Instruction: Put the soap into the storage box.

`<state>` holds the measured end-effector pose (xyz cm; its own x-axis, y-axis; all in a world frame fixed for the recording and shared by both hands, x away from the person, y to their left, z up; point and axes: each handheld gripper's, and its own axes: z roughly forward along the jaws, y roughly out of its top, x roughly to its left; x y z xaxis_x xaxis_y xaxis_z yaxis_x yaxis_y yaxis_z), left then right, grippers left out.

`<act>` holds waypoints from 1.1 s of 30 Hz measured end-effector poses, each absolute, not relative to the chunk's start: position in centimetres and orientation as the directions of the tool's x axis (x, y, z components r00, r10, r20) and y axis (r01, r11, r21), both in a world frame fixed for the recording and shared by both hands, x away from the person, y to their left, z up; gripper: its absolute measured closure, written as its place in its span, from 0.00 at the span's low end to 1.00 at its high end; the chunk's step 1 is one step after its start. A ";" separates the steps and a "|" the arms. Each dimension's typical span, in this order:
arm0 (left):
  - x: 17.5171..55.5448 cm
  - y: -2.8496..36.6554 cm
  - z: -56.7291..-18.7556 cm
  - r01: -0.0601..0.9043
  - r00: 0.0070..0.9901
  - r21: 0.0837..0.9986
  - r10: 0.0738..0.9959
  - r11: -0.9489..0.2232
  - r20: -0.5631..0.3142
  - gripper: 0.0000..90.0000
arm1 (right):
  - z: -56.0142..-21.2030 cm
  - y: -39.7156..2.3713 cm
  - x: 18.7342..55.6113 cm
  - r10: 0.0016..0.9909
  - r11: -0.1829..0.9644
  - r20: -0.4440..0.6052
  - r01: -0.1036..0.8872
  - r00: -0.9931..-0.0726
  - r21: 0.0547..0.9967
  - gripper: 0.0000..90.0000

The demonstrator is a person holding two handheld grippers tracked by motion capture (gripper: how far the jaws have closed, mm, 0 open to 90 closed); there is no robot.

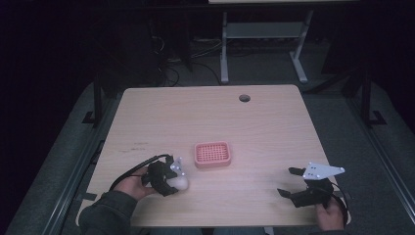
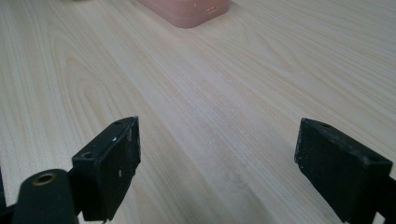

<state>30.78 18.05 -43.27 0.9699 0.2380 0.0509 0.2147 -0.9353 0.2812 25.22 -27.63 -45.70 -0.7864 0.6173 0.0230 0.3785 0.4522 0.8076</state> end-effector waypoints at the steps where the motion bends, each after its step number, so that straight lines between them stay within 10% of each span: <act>1: 30.8 18.1 -43.2 0.219 0.969 0.286 0.242 -0.933 0.048 0.55 | -45.7 -27.6 25.2 0.617 0.451 0.024 0.379 -0.786 0.808 0.16; 33: 32.2 18.1 -43.2 0.261 0.961 0.292 0.277 -0.920 0.013 0.55 | -45.7 -27.6 25.2 0.616 0.448 0.024 0.376 -0.787 0.811 0.16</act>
<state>32.21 18.10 -43.19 0.9608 0.2771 0.0126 0.2614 -0.9199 0.2924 25.22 -27.61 -45.65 -0.7872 0.6163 0.0240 0.3758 0.4484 0.8110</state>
